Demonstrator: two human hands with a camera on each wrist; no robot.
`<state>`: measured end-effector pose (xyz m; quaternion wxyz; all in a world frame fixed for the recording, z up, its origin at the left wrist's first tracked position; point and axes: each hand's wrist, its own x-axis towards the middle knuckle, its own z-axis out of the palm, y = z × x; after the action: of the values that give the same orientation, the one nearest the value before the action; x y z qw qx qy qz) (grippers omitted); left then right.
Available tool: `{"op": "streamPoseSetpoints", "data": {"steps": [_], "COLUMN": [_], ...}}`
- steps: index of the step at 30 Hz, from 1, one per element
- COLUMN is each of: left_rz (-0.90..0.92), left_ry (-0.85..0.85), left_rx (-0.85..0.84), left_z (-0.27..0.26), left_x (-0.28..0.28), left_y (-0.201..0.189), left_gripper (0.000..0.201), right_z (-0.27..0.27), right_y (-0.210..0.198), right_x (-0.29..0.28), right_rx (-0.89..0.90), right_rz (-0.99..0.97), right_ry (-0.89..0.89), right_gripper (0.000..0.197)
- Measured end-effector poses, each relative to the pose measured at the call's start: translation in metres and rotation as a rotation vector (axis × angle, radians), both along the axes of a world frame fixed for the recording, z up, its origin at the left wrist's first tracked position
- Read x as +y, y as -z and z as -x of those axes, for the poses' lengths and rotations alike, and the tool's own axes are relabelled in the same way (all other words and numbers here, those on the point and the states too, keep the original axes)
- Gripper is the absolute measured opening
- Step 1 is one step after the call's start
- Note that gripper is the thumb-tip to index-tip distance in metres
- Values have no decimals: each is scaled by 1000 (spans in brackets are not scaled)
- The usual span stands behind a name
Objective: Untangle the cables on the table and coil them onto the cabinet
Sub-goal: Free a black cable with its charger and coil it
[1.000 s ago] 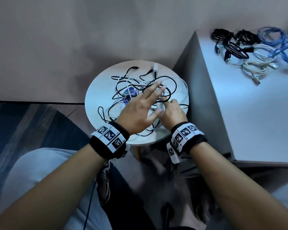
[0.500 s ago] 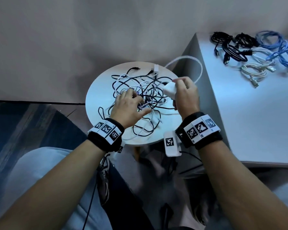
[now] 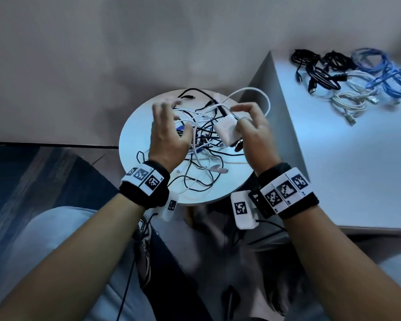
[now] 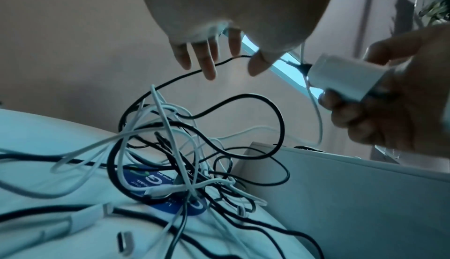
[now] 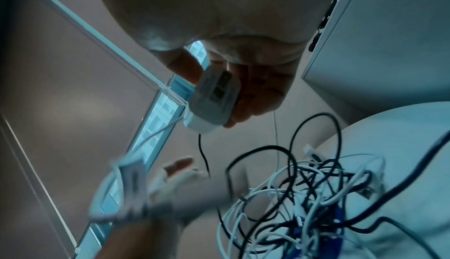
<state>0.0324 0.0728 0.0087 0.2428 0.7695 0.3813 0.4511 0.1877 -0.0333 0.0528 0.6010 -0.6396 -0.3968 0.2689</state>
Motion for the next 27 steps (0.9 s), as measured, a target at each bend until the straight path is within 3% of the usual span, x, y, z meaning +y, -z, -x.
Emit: {"op": "streamPoseSetpoints", "data": {"steps": [2,4,7,9,12,16,19,21,24,27], "left_rz": [16,104,128,118,75,-16,-12,34,91,157], "left_ry": [-10,43,94,71,34,18,31,79,192,294], "left_rx": [-60,0,138,119,-34,-259,-353,-415,-422,-371], "left_z": [3,7,11,15,17,12,9,10,8,2], "left_x": [6,10,17,22,28,28,26,25,17,2], "left_y": [-3,-8,-9,-10,-24,-43,-52,-58,-63,-68], "left_gripper": [65,72,39,27,18,23,27,28,27,18], "right_z": [-1,-3,-2,0,2,3,8,11,21,31], "right_y": [11,21,28,29,30,32,24,17,5,-6], "right_x": [-3,-7,-10,-9,-6,1,4,6,13,29], "right_rx": [-29,-79,-161,-205,-277,-420,-550,-671,-731,-599], "right_rz": [37,56,124,182,303,612,739,730,526,296], "right_ry": [-86,-170,-263,-237,-78,-69,-97,-45,0,-187], "right_gripper": [44,54,60,48,28,43,44,44,50,59]}}
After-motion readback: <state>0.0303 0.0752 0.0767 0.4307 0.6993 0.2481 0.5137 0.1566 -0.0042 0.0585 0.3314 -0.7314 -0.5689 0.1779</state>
